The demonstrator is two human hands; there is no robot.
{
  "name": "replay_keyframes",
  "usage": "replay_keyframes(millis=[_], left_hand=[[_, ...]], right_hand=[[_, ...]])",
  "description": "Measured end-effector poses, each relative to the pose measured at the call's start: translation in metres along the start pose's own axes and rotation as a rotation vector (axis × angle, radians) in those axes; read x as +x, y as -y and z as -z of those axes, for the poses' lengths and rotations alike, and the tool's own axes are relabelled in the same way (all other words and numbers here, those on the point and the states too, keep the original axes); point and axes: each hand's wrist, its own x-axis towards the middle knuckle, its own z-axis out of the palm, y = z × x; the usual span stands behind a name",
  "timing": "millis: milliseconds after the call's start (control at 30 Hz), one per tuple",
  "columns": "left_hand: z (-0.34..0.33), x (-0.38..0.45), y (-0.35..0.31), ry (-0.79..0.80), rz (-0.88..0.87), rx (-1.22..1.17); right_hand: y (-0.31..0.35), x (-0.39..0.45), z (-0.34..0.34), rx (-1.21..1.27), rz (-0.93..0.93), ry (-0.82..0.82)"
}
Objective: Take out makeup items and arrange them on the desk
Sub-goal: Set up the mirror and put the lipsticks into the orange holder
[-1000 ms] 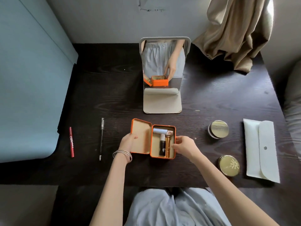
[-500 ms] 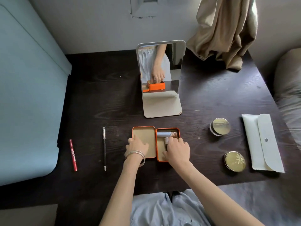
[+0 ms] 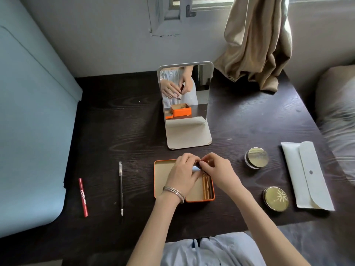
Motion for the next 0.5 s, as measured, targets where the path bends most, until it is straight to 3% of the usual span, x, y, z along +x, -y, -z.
replay_keyframes(millis=[200,300,433,500], left_hand=[[-0.007,0.004,0.001,-0.104,-0.005,0.169],[-0.004,0.009,0.015,-0.143,0.129,0.092],[0.009,0.021,0.048,-0.363,0.382,-0.060],[0.014,0.028,0.065,-0.400,0.453,-0.073]], right_hand=[[0.003,0.003,0.001,0.134,-0.028,0.048],[0.003,0.006,-0.003,0.218,-0.038,0.050],[-0.012,0.013,-0.010,-0.119,-0.083,0.009],[-0.020,0.013,-0.016,-0.330,-0.102,0.028]])
